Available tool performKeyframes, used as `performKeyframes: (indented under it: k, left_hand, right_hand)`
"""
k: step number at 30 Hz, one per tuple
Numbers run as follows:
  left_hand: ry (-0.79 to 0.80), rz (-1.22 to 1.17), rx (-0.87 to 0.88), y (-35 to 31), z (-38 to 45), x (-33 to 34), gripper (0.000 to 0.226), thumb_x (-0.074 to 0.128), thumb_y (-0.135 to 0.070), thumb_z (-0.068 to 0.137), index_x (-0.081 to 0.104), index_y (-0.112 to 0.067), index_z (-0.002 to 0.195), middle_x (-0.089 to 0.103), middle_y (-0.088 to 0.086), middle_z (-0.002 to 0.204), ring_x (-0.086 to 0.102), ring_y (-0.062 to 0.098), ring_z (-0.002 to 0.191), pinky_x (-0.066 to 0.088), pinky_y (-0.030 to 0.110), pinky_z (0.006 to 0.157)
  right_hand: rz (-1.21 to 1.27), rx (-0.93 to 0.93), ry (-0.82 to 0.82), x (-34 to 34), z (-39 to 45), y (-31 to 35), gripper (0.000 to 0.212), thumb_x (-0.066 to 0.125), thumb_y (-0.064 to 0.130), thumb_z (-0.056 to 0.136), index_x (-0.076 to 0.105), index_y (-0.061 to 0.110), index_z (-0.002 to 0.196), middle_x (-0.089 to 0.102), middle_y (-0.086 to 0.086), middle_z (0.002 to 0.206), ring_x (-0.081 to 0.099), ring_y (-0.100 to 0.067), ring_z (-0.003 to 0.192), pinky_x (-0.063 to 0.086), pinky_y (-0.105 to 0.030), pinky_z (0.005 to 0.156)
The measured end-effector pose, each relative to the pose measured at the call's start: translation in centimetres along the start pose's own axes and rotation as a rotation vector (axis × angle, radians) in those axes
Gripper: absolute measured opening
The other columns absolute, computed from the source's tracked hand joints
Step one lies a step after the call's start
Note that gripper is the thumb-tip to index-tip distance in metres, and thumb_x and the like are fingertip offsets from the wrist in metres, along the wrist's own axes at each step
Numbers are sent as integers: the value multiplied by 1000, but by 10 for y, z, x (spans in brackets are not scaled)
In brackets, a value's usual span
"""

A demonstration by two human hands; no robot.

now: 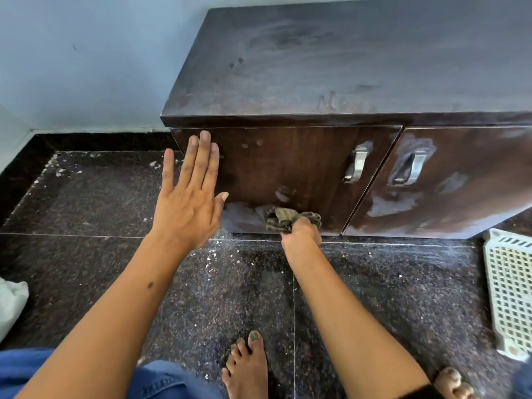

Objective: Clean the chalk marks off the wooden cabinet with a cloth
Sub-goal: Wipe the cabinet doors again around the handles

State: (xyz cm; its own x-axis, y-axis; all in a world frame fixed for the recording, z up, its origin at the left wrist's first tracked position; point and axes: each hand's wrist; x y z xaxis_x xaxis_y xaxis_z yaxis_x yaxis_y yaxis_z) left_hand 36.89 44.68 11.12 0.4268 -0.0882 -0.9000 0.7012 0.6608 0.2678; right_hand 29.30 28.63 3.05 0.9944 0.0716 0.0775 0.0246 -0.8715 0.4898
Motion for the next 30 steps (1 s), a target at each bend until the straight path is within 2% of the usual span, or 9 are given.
performKeyframes:
  k: [6, 10, 12, 15, 17, 21, 23, 27, 30]
  left_hand:
    - [23, -108, -28, -4, -2, -2, 69, 21, -39, 96, 4, 1, 150, -6, 16, 158, -3, 28, 147, 7, 49, 118]
    - [50, -167, -44, -2, -6, -2, 68, 20, -38, 96, 3, 0, 150, -6, 15, 158, -2, 26, 147, 10, 49, 118]
    - [64, -228, -71, -1, -9, -2, 69, 20, -38, 96, 1, 0, 150, -7, 15, 158, -2, 26, 147, 9, 48, 118]
    - [89, -327, -205, 1, -13, -2, 72, 21, -40, 96, -5, 1, 149, -14, 19, 156, -6, 30, 146, 6, 47, 117]
    - [123, -445, -305, 2, -13, 0, 74, 21, -42, 97, -10, 0, 148, -20, 19, 155, -9, 29, 146, 3, 46, 116]
    - [186, -954, -488, -2, -4, -8, 68, 20, -42, 101, -18, -8, 147, -16, 5, 158, -7, 18, 146, 0, 40, 120]
    - [223, -1142, -644, -7, 5, -14, 62, 17, -42, 103, -10, -15, 151, -5, -3, 159, -1, 13, 146, -2, 27, 116]
    - [171, -1326, -747, -2, 15, -4, 77, 12, -65, 89, 12, -23, 153, 14, -8, 158, 10, 9, 145, 4, 36, 121]
    - [82, -1458, -831, 4, 18, -2, 66, 9, -52, 99, 38, -14, 144, 41, -8, 144, 37, 6, 134, 29, 14, 108]
  right_hand:
    - [73, -338, -47, 3, -18, 6, 47, 46, 16, 99, 36, 12, 144, 37, -10, 143, 50, -31, 120, 39, -28, 96]
    - [-131, -1182, 120, 13, -57, -20, 58, 53, 19, 95, 28, 5, 146, 23, -15, 141, 39, -24, 124, 34, -29, 107]
    - [-360, -1588, 78, 14, -44, -24, 59, 57, 18, 92, 32, 3, 144, 27, -20, 139, 34, -25, 126, 27, -30, 110]
    - [-749, -2065, -139, 8, -7, -21, 50, 60, 16, 90, 44, 10, 137, 35, -15, 133, 42, -28, 114, 40, -37, 94]
    - [-1019, -2303, -142, -1, 26, -21, 45, 52, 9, 91, 46, 18, 135, 37, -8, 133, 44, -25, 109, 42, -38, 83]
    - [-1688, -2414, 111, -32, 84, -34, 60, 68, 18, 78, 52, 17, 135, 32, -1, 140, 44, -23, 113, 41, -38, 87]
    - [-1904, -2354, 51, -43, 97, -37, 68, 70, 19, 76, 45, 15, 139, 26, -1, 145, 41, -22, 119, 35, -40, 97]
    - [-1518, -2479, -208, -27, 73, -38, 51, 39, 5, 92, 36, 11, 143, 28, -2, 148, 39, -22, 123, 16, -44, 115]
    - [-1254, -2552, -188, 6, 33, -36, 50, 36, 4, 94, 34, 6, 144, 31, 0, 147, 35, -19, 132, 16, -40, 116]
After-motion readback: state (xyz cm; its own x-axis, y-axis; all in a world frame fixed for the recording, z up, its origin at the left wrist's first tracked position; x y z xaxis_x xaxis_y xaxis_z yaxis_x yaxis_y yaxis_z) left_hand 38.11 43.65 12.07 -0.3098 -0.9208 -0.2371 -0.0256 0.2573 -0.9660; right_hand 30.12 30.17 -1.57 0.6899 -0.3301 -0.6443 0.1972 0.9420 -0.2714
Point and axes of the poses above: each hand's wrist, its own z-axis towards the middle knuckle, its own x-axis out of the palm, y = z × x
